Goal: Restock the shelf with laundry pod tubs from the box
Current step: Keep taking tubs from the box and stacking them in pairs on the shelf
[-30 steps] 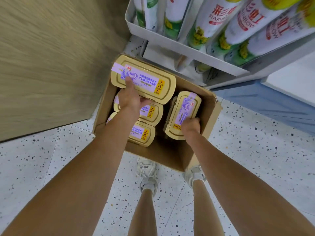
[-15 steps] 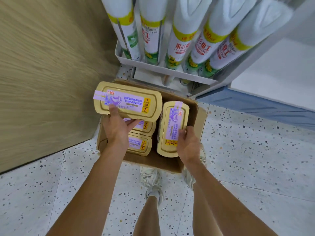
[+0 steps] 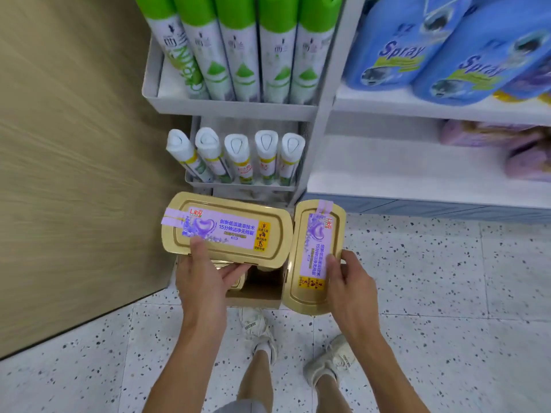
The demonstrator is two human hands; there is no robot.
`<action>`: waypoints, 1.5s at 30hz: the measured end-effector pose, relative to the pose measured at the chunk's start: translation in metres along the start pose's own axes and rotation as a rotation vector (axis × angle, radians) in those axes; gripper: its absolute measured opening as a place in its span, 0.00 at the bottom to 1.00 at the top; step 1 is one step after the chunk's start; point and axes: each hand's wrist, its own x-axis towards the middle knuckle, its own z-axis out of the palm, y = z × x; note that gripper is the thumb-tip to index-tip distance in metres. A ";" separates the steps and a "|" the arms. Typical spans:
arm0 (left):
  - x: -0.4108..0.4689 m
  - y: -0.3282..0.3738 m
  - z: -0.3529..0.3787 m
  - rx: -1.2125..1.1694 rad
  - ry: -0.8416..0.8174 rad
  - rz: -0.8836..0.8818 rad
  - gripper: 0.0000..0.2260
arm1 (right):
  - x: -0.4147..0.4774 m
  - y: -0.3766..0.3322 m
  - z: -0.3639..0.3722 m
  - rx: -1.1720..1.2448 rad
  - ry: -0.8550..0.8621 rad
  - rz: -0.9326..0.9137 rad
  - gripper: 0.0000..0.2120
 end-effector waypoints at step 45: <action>-0.332 -0.185 0.416 0.226 -0.173 0.018 0.15 | 0.103 0.180 -0.551 -0.101 0.143 0.001 0.09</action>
